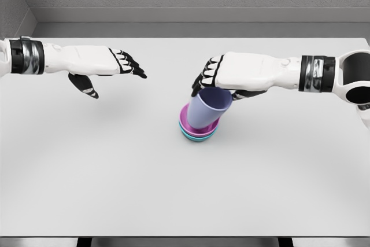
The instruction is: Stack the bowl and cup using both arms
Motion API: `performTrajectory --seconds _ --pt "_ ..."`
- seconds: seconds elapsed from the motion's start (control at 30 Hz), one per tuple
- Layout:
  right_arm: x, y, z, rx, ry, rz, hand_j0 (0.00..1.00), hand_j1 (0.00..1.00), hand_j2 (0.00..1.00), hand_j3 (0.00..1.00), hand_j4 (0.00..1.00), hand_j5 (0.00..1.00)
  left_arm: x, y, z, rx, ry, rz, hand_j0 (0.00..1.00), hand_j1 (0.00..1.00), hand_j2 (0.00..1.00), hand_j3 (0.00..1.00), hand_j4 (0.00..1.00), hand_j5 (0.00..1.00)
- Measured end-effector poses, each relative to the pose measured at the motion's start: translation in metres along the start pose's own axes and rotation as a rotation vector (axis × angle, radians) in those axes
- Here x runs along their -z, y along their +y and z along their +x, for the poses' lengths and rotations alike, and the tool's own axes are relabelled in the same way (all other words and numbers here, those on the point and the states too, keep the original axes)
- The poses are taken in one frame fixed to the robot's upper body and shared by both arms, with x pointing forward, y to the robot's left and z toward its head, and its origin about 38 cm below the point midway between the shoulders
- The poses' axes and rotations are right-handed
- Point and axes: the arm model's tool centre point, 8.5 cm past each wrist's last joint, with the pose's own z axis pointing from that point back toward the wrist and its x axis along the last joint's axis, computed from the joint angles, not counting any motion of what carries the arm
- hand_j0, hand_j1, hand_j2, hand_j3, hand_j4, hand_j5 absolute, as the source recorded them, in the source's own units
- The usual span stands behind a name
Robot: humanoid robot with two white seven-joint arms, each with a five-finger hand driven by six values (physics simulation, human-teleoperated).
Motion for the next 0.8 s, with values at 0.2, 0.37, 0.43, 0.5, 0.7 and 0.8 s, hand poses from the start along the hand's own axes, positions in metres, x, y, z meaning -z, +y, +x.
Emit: performTrajectory --seconds 0.2,0.37,0.43,0.5,0.7,0.8 --pt "0.0016 0.0066 -0.0002 0.005 0.003 0.016 0.71 0.71 0.71 0.71 0.71 0.71 0.0002 -0.0007 0.0001 -0.001 -0.001 -0.001 1.00 1.00 1.00 1.00 1.00 1.00" --pt "0.0036 0.0085 0.0009 0.006 -0.002 0.021 0.71 0.71 0.71 0.71 0.71 0.71 0.0002 -0.0007 0.0001 -0.002 -0.001 -0.001 1.00 1.00 1.00 1.00 1.00 1.00" --pt "0.0040 0.0075 0.0007 0.004 -0.002 0.021 0.71 0.71 0.71 0.71 0.71 0.71 0.0002 -0.0007 0.0001 -0.001 -0.001 -0.001 1.00 1.00 1.00 1.00 1.00 1.00" --pt "0.0042 0.0071 0.0005 0.001 -0.001 0.022 0.71 0.71 0.71 0.71 0.71 0.71 0.0003 -0.0007 0.0001 -0.001 -0.001 -0.001 1.00 1.00 1.00 1.00 1.00 1.00" --pt "0.0070 0.0092 -0.0011 0.000 0.004 0.027 0.71 0.71 0.71 0.71 0.71 0.71 0.0002 -0.0007 0.0000 -0.002 0.000 -0.001 1.00 1.00 1.00 1.00 1.00 1.00" --pt "0.0084 0.0113 -0.0016 0.005 0.005 0.028 0.71 0.71 0.71 0.71 0.71 0.71 0.0002 -0.0007 0.0000 -0.002 0.000 -0.001 1.00 1.00 1.00 1.00 1.00 1.00"
